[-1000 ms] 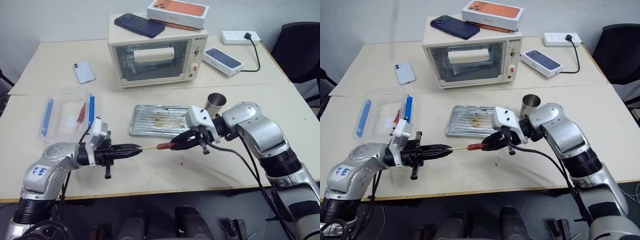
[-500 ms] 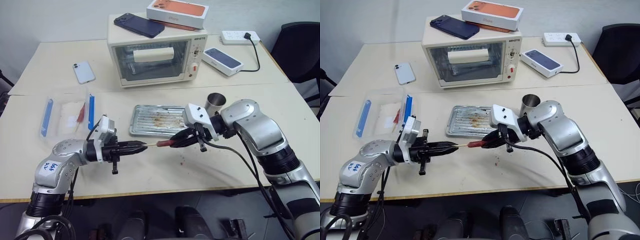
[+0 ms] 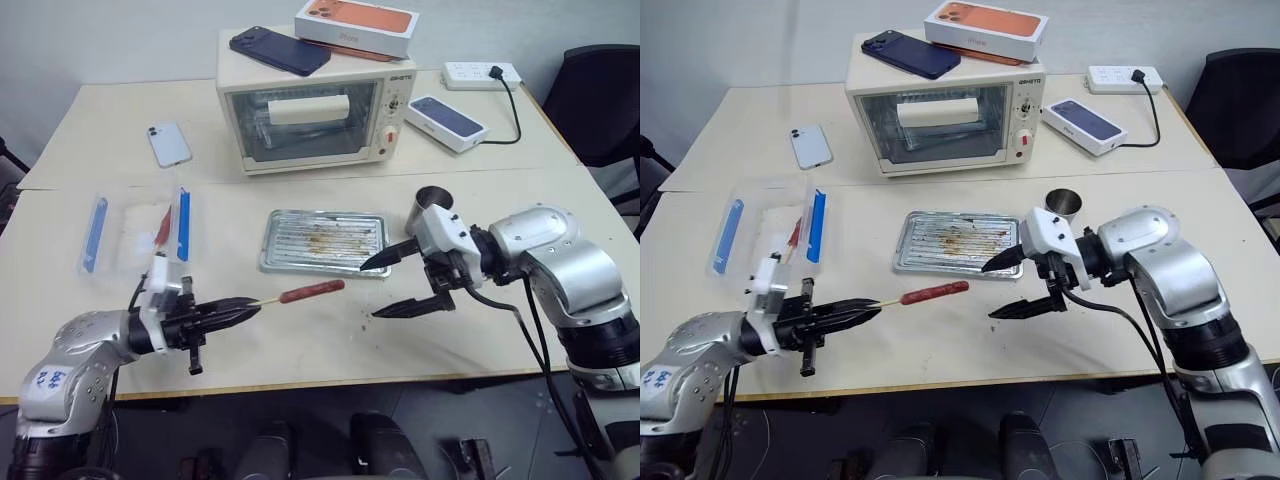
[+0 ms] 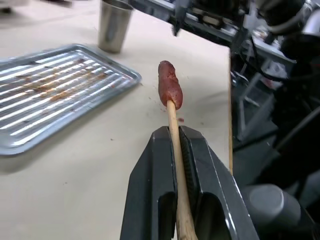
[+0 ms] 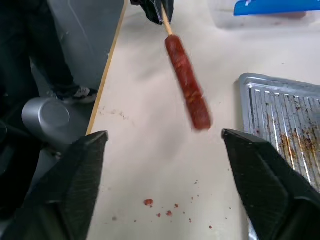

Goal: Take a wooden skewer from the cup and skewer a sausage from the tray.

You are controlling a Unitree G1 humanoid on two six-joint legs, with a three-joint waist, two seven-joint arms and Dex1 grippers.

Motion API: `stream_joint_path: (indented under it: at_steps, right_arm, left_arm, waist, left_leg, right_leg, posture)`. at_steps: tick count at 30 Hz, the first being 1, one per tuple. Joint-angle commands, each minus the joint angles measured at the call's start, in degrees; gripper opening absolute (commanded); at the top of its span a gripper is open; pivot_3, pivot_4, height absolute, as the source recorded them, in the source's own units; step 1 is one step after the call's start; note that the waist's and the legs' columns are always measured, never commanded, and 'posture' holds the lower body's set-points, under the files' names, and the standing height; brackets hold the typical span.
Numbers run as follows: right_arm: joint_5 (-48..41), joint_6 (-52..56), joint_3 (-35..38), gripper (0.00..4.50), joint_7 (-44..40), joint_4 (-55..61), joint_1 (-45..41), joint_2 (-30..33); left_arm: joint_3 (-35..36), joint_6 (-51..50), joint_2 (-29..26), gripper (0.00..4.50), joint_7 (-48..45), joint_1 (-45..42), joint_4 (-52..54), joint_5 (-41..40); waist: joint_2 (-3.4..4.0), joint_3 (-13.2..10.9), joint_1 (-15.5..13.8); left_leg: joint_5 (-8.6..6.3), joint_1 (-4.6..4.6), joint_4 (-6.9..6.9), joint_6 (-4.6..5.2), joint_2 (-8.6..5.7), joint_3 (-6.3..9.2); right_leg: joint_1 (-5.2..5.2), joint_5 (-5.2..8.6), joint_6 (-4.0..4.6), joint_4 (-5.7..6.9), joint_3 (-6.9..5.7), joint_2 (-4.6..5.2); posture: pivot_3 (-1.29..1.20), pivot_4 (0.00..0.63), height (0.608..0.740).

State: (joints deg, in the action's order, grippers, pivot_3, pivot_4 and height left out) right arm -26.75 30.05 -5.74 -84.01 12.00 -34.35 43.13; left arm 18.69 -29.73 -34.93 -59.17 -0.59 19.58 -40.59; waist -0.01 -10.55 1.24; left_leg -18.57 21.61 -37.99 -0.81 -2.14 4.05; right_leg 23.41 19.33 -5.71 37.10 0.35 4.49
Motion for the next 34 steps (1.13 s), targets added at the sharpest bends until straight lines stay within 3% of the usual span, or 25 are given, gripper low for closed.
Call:
stream_joint_path:
  at_steps: [1,3,7,10,14,18,23,26,31,34]
  right_arm:
    - [-10.98,-2.49,11.68,4.49,1.51,4.45,8.92,-2.87]
    - [-15.88,-0.41,16.53,4.49,7.29,4.98,13.12,-6.25]
    - [-17.75,-5.1,20.88,4.49,15.47,6.53,16.77,-12.92]
    - [-14.39,-12.73,21.6,4.49,20.79,8.43,19.8,-18.3]
    - [-12.83,-14.24,19.57,4.49,22.29,9.72,22.11,-18.06]
    - [-12.76,-15.1,18.84,4.5,22.38,9.97,22.35,-16.89]
    - [-13.6,-14.23,19.02,4.5,21.62,10.3,23.57,-13.62]
    - [-14.15,-13.83,19.74,4.5,19.92,10.37,26.06,-10.81]
    - [-12.95,-13.26,18.79,4.5,12.92,8.89,32.26,-3.28]
    - [-10.45,-15.9,17.2,4.5,9.61,5.45,35.18,-1.45]
  left_arm:
    - [10.28,3.28,6.77,0.0,15.67,-0.85,1.5,-3.1]
    - [15.1,6.79,12.18,0.0,27.5,-2.92,0.26,-0.57]
    - [17.95,9.34,17.35,0.0,39.29,-5.04,-0.13,1.35]
    - [18.38,10.11,19.08,0.0,47.62,-7.98,-2.64,3.99]
    - [17.15,8.86,17.95,0.0,51.02,-9.97,-7.16,5.06]
    - [15.17,9.59,15.45,0.92,51.22,-11.32,-11.39,8.02]
    - [11.14,11.96,12.03,2.24,42.84,-10.68,-10.05,7.99]
    - [5.04,15.09,5.94,2.94,31.53,-5.44,-5.32,11.21]
    - [-2.96,24.42,-6.2,2.94,15.15,6.88,-2.03,20.08]
    - [-4.06,29.17,-9.4,2.94,8.27,12.16,-3.41,20.92]
  waist:
    - [-0.02,0.01,-0.51]
    - [-0.05,0.01,-1.28]
    - [-0.17,0.06,-1.31]
    - [-0.25,0.11,-1.45]
    - [-0.29,0.13,-1.45]
    - [-0.29,0.13,-1.36]
    - [-0.29,0.13,-1.28]
    - [-0.29,0.13,-1.17]
    - [-0.26,0.14,-1.14]
    - [-0.26,0.14,-1.1]
  left_leg:
    - [-0.01,0.0,0.0,0.01,0.0,0.0]
    - [-0.01,-0.01,-0.06,0.02,0.0,0.01]
    - [0.02,-0.08,-0.16,0.02,-0.02,-0.1]
    - [0.03,-0.11,-0.15,0.01,-0.03,-0.11]
    - [0.03,-0.11,-0.16,0.02,-0.12,-0.13]
    - [0.02,-0.12,-0.15,0.03,-0.11,-0.13]
    - [0.02,-0.12,-0.12,0.02,-0.09,-0.12]
    - [0.02,-0.11,-0.08,0.02,-0.08,-0.12]
    - [0.02,-0.14,0.13,0.03,-0.06,-0.13]
    - [0.01,-0.22,0.18,0.04,0.01,-0.13]
  right_leg:
    - [-0.01,0.0,0.0,0.0,0.0,0.0]
    - [-0.06,-0.02,-0.04,0.0,-0.03,-0.01]
    - [-0.08,-0.06,-0.12,0.09,0.06,-0.04]
    - [-0.07,-0.06,-0.12,0.21,0.05,-0.05]
    - [-0.04,-0.06,-0.12,0.29,0.1,-0.02]
    - [-0.03,-0.06,-0.11,0.27,0.08,-0.03]
    - [-0.03,-0.06,-0.11,0.25,0.08,-0.03]
    - [-0.03,-0.05,-0.1,0.19,0.09,-0.02]
    - [-0.1,-0.04,-0.07,-0.1,0.11,-0.01]
    - [-0.22,-0.03,-0.05,-0.22,0.1,-0.02]
  posture:
    - [0.0,0.15,0.74]
    - [0.0,0.15,0.74]
    - [0.0,0.15,0.74]
    - [0.0,0.15,0.74]
    - [0.0,0.15,0.74]
    - [0.0,0.15,0.74]
    - [0.0,0.15,0.74]
    - [0.0,0.15,0.74]
    - [0.0,0.15,0.74]
    - [0.0,0.15,0.74]
